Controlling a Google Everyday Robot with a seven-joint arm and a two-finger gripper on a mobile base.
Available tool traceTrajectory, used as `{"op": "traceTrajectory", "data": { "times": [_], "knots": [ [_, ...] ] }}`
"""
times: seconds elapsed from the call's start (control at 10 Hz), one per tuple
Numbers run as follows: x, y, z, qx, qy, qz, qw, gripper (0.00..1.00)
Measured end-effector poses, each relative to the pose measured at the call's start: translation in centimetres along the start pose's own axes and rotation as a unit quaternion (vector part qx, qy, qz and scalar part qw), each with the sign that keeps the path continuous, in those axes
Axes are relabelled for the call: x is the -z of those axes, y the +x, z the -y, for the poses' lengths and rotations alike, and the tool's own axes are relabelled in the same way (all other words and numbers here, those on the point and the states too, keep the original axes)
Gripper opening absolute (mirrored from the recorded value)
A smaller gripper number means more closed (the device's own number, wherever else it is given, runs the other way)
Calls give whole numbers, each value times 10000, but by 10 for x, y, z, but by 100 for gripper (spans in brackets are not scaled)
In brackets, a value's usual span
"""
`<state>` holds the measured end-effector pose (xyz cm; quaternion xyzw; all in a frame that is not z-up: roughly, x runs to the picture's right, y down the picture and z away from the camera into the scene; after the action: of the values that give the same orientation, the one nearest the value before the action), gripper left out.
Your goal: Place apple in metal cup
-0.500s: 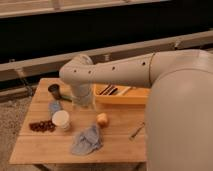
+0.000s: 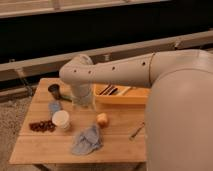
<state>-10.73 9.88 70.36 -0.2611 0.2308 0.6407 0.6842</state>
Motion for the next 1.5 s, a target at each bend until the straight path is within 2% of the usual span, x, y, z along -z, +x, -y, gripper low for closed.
{"op": "traceTrajectory", "data": {
  "times": [1.0,1.2,1.5],
  "knots": [
    [-1,0,0,16,4,-23,10000,65],
    [-14,1,7,20,77,-148,9999,65],
    [-60,1,31,-59,223,-240,9994,65]
  ]
}}
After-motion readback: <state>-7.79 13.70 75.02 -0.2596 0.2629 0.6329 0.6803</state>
